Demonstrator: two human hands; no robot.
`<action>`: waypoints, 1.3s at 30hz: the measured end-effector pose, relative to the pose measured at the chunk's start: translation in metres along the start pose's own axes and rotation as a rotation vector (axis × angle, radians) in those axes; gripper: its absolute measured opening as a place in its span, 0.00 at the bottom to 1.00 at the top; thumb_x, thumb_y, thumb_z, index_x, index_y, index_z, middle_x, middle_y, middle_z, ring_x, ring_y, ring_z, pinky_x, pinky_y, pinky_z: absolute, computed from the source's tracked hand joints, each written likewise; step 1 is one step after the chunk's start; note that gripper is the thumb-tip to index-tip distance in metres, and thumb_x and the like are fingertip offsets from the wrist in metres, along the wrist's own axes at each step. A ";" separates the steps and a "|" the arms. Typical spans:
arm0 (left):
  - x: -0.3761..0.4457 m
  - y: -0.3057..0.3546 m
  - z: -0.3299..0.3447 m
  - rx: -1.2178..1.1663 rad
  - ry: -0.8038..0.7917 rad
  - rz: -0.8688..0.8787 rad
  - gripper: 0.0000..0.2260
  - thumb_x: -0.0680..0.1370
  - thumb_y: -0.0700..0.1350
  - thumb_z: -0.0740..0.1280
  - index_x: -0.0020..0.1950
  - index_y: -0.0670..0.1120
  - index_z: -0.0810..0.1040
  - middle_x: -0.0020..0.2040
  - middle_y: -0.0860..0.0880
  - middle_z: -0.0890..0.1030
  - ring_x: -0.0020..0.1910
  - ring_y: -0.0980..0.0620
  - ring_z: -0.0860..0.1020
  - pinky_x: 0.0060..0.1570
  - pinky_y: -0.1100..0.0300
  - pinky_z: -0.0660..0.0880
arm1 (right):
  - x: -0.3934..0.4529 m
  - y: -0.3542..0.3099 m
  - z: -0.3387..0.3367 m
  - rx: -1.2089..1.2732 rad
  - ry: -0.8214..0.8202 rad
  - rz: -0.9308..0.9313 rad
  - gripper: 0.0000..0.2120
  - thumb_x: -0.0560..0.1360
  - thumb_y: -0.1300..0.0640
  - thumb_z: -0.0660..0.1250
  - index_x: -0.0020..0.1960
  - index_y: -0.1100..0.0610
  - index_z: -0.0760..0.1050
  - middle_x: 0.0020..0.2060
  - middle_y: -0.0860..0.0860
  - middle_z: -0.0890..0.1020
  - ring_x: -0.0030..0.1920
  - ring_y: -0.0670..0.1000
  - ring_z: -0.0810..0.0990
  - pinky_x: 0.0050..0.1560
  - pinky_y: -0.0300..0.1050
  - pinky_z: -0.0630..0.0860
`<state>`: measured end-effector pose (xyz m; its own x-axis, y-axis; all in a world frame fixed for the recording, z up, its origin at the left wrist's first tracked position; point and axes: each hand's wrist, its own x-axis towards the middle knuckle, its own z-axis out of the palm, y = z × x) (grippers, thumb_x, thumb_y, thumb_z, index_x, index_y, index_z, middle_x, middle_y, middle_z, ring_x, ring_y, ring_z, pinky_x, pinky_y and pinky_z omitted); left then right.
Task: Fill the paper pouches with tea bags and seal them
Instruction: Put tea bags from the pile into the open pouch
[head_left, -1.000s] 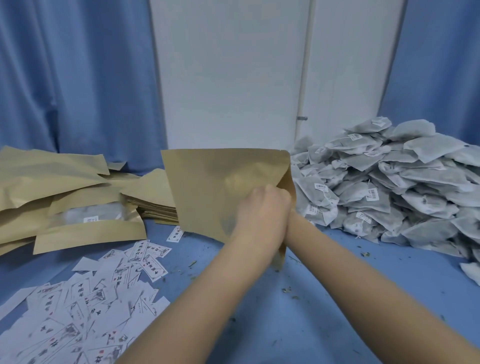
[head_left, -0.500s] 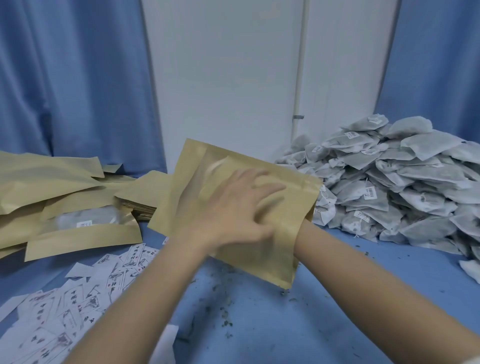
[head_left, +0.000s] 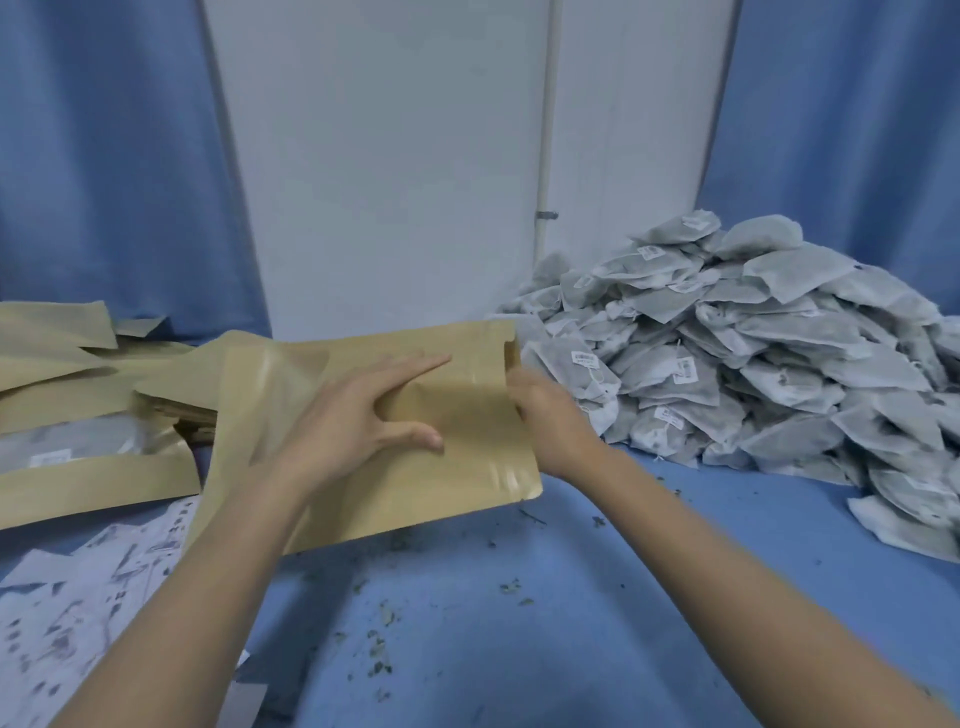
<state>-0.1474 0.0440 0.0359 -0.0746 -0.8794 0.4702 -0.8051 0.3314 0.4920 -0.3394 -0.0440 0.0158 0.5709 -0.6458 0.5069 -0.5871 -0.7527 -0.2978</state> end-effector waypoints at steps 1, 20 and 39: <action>0.005 -0.003 0.006 0.001 -0.001 -0.019 0.35 0.58 0.61 0.73 0.64 0.72 0.67 0.71 0.60 0.68 0.72 0.59 0.61 0.68 0.67 0.57 | -0.006 0.011 0.001 0.021 0.053 -0.031 0.07 0.73 0.66 0.65 0.48 0.66 0.80 0.44 0.56 0.79 0.46 0.53 0.74 0.44 0.44 0.70; 0.106 -0.081 0.061 -0.033 -0.009 -0.130 0.41 0.55 0.62 0.72 0.68 0.66 0.67 0.74 0.56 0.63 0.75 0.54 0.56 0.74 0.50 0.53 | 0.044 0.173 0.047 -0.007 0.349 0.751 0.30 0.70 0.47 0.71 0.70 0.44 0.64 0.59 0.56 0.77 0.59 0.60 0.72 0.57 0.54 0.73; 0.104 -0.102 0.046 -0.113 -0.065 -0.150 0.38 0.59 0.53 0.79 0.66 0.69 0.69 0.69 0.66 0.67 0.66 0.69 0.63 0.58 0.77 0.59 | 0.067 0.110 0.030 0.193 0.857 -0.039 0.16 0.63 0.72 0.71 0.43 0.53 0.83 0.44 0.54 0.72 0.46 0.49 0.74 0.46 0.36 0.72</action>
<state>-0.1004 -0.0970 0.0010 0.0004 -0.9408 0.3389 -0.7388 0.2281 0.6341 -0.3486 -0.1740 -0.0077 -0.0841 -0.3597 0.9293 -0.4251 -0.8305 -0.3599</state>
